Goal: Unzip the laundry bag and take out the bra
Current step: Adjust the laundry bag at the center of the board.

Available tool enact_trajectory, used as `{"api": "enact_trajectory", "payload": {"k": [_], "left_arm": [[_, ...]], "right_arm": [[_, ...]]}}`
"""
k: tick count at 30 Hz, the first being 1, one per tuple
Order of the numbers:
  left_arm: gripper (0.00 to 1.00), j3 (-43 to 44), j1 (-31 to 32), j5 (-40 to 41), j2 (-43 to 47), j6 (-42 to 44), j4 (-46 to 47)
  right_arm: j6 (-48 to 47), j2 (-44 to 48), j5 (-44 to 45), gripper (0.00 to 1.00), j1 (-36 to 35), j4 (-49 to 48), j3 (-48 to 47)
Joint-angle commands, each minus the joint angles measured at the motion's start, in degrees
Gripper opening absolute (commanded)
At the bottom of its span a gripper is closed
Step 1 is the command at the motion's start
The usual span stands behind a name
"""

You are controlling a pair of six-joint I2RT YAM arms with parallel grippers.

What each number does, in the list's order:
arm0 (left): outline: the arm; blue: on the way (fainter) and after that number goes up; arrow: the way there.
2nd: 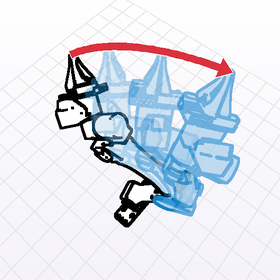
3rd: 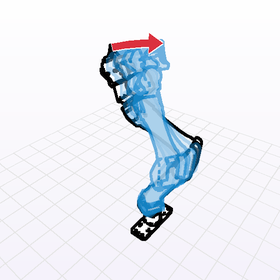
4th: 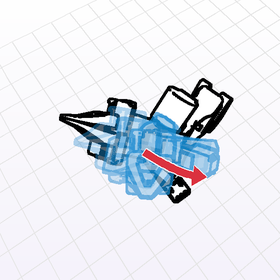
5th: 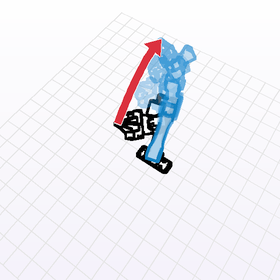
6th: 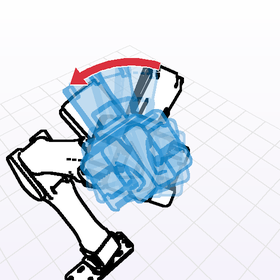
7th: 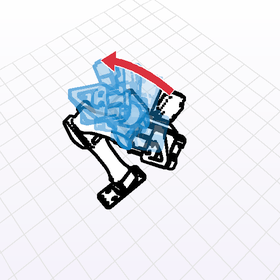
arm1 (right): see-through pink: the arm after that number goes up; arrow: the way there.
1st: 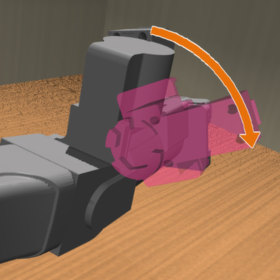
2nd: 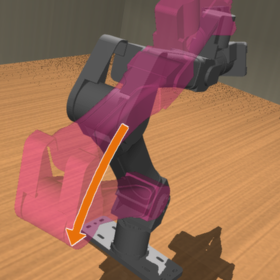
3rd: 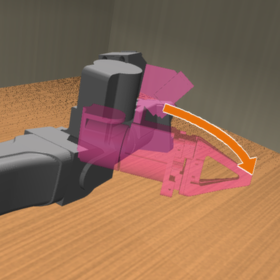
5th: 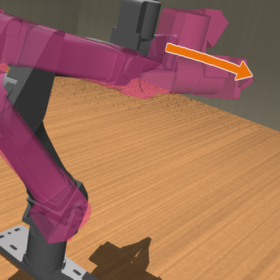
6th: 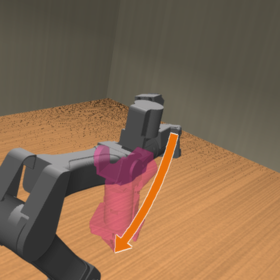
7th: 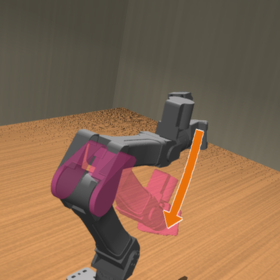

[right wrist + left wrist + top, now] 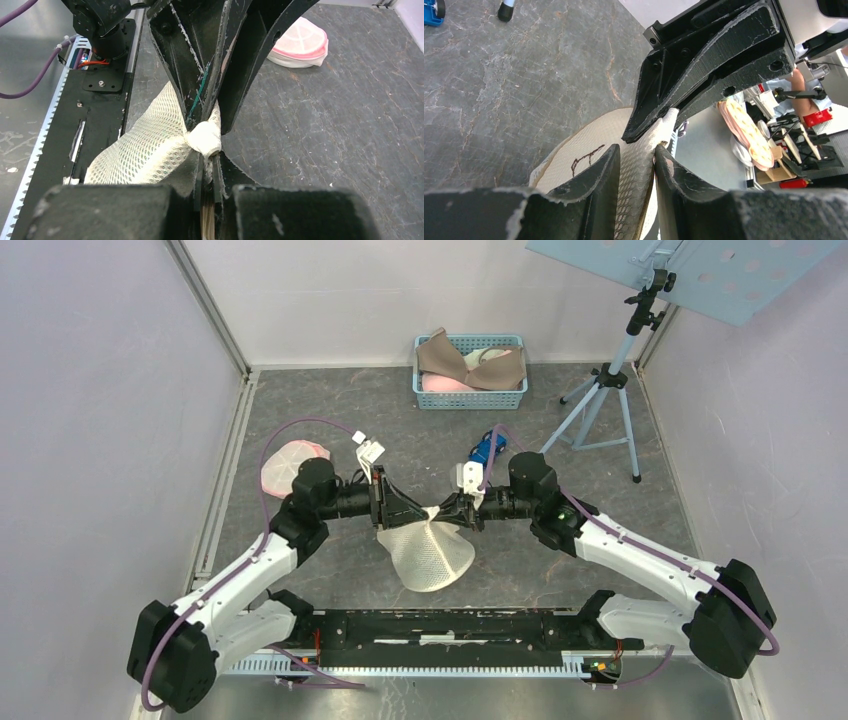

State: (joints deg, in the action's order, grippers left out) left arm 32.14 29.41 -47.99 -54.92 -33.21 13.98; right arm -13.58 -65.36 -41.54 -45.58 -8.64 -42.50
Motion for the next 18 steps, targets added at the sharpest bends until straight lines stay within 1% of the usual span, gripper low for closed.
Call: {"api": "enact_trajectory", "payload": {"k": [1, 6, 11, 18], "left_arm": [[0.38, 0.6, 1.3, 6.4, -2.0, -6.7, 12.3], [0.38, 0.3, 1.4, 5.9, -3.2, -10.3, 18.2], [0.42, 0.5, 1.8, 3.5, -3.8, -13.0, 23.3], [0.39, 1.5, 2.2, 2.9, -4.4, -14.9, 26.3]], "right_arm": [[1.7, -0.5, -5.0, 0.0, -2.7, -5.2, 0.0], [1.5, -0.8, -5.0, 0.0, -3.7, -5.0, 0.6], [0.8, -1.0, -5.0, 0.0, -3.9, -4.9, 1.2], [0.1, -1.1, -5.0, 0.0, -4.0, -4.0, 1.8]]}}
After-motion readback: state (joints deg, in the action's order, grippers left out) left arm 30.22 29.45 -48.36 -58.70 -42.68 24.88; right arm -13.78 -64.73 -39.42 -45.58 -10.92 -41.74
